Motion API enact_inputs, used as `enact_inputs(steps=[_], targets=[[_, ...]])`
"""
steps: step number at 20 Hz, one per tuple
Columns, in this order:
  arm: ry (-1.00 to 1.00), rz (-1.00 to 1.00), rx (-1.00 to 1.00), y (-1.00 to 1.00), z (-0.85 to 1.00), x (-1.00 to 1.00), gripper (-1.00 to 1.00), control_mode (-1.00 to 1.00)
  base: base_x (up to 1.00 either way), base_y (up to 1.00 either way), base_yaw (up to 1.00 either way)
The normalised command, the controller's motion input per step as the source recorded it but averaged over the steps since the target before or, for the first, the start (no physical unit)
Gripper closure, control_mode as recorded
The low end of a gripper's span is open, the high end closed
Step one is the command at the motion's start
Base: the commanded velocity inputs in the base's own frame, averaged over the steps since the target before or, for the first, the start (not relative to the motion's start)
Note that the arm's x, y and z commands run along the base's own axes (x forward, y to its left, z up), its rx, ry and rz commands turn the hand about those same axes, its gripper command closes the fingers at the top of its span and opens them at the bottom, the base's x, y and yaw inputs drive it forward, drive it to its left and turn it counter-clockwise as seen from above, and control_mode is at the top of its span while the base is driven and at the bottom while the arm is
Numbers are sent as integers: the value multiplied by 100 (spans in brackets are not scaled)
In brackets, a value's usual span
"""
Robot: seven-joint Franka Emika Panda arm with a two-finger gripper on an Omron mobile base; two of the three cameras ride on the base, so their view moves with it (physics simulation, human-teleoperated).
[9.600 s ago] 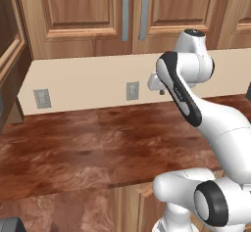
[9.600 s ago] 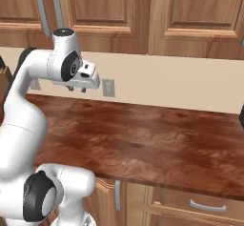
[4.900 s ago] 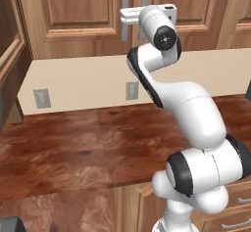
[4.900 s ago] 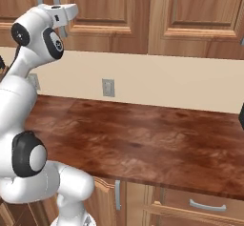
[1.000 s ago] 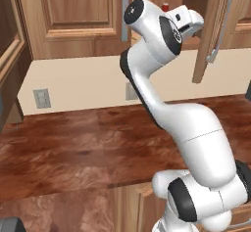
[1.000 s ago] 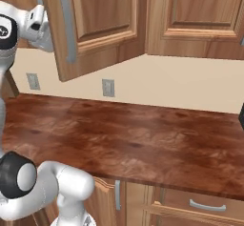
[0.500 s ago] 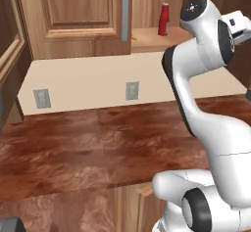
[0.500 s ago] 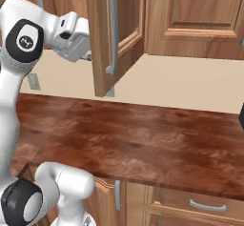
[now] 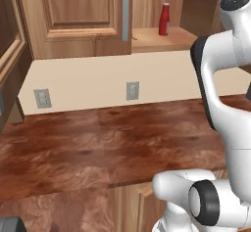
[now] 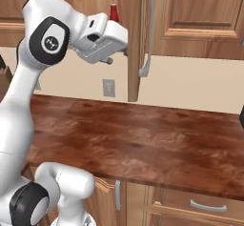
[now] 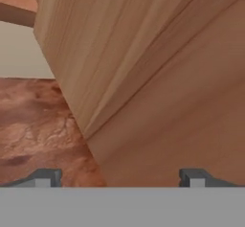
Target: The dining table condiment station is running low on ketchup. Refill the condiment station by opening the cabinet and taking the ketchup from the cabinet and placing it on the dining table.
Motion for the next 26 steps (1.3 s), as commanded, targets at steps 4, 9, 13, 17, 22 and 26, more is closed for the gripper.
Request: enact_inputs(steps=[4,9,13,17,22,26], targets=[[-9,0,0,-28,0,-7,-100,-100,0,0,0],[-15,0,0,29,0,-5,-100,-100,0,0,0],[-17,0,1,51,0,8,-100,-100,0,0,0],[-26,7,8,47,-4,35,-100,-100,0,0,0],[-30,17,7,37,-1,49,-100,-100,0,0,0],[-19,20,8,24,1,66,-100,-100,0,0,0]])
